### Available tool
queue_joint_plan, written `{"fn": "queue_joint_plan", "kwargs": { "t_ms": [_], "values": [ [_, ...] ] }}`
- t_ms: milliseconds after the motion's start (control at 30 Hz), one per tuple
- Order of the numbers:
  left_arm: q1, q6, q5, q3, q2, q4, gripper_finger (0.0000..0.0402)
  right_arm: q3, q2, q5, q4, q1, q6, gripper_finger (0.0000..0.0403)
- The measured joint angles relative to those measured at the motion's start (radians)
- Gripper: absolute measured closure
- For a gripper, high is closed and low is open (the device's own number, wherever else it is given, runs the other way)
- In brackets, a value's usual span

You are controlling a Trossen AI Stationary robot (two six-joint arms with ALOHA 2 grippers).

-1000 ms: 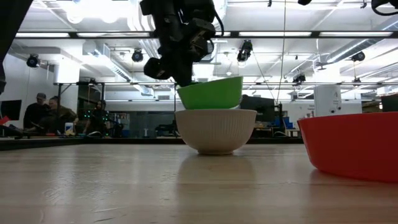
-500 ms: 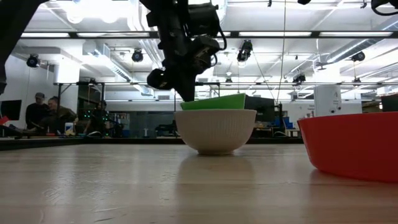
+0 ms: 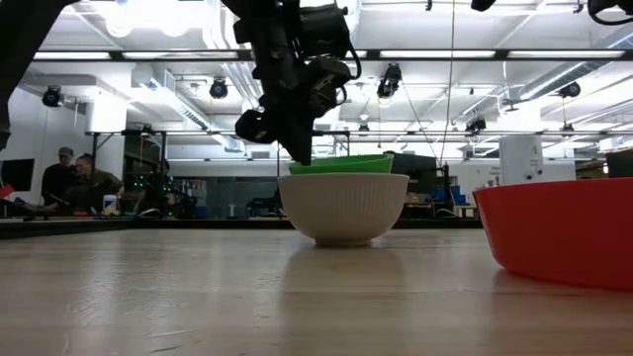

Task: Nest bowls inside each other
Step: Stack the green bowl on the green bowl

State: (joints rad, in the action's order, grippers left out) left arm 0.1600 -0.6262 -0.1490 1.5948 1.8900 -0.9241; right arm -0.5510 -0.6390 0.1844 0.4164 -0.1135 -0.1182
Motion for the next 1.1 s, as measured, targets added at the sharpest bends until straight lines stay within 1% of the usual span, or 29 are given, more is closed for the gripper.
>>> {"fn": "queue_joint_plan", "kwargs": {
  "t_ms": [267, 633, 733, 900, 1100],
  "values": [
    [0.000, -0.002, 0.000, 0.000, -0.002, 0.033, 0.0387, 0.000, -0.021, 0.000, -0.001, 0.000, -0.002, 0.0394],
    [0.001, 0.005, -0.026, 0.001, -0.002, 0.031, 0.0386, 0.000, -0.074, -0.001, -0.001, 0.000, -0.003, 0.0394],
    [0.001, 0.020, -0.055, 0.001, -0.002, 0.030, 0.0380, 0.000, -0.094, -0.001, -0.001, 0.000, -0.004, 0.0394],
    [0.001, 0.024, -0.064, 0.001, -0.002, 0.021, 0.0365, 0.000, -0.133, -0.002, 0.000, 0.000, -0.003, 0.0394],
    [0.000, 0.024, -0.101, 0.001, -0.003, 0.019, 0.0342, 0.000, -0.190, -0.002, -0.001, 0.000, -0.002, 0.0394]
  ]
}}
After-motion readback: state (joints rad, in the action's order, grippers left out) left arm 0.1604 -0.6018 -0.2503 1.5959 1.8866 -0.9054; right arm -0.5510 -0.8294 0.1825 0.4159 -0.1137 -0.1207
